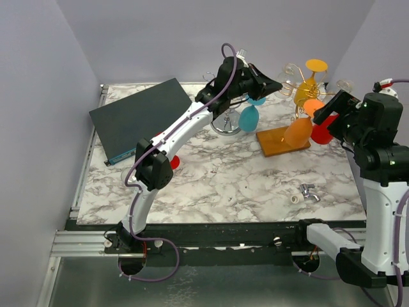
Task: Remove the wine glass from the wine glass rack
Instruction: Adjust the wine rack at the center of the board.
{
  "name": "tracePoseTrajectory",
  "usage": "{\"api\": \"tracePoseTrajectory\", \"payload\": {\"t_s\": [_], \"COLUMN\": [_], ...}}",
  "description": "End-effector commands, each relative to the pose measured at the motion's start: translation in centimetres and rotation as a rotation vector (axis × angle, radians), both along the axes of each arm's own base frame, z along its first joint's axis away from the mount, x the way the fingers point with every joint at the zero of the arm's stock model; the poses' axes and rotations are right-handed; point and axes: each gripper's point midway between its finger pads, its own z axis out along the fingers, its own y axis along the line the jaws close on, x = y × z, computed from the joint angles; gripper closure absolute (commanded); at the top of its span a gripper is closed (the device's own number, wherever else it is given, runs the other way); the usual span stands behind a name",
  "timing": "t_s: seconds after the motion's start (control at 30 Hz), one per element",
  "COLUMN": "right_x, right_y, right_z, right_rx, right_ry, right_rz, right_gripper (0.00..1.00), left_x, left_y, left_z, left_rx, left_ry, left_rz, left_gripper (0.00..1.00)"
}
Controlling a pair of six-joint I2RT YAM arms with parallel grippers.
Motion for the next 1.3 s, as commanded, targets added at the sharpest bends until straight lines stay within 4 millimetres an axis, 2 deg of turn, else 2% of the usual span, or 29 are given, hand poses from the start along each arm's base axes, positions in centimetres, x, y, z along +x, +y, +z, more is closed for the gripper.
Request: {"api": "tracePoseTrajectory", "payload": {"t_s": [0.0, 0.07, 0.4, 0.97, 1.27], "right_x": [0.8, 1.0, 1.7, 2.7, 3.6], "right_y": [0.1, 0.2, -0.3, -0.6, -0.5], "right_z": [-0.2, -0.4, -0.5, -3.2, -2.4], "right_rx": [0.059, 0.074, 0.110, 0.116, 0.141], "right_ry": [-0.038, -0.039, -0.077, -0.034, -0.073], "right_rz": [-0.031, -0.039, -0.094, -0.122, -0.129], "right_gripper": [0.10, 0.12, 0.33, 0.41, 0.50], "left_x": [1.1, 1.0, 1.1, 1.2, 0.9], "left_y": [0.0, 0.0, 0.2, 0.7, 1.1], "left_z": [-1.4, -1.4, -1.5, -0.8, 0.1], "left_rx": [0.032, 0.033, 0.035, 0.034, 0.030], "left_ry": [-0.032, -0.030, -0.026, -0.040, -0.061], "left_rz": [0.005, 0.003, 0.002, 0.008, 0.007], "left_gripper": [1.00, 1.00, 0.84, 0.58, 0.45]}}
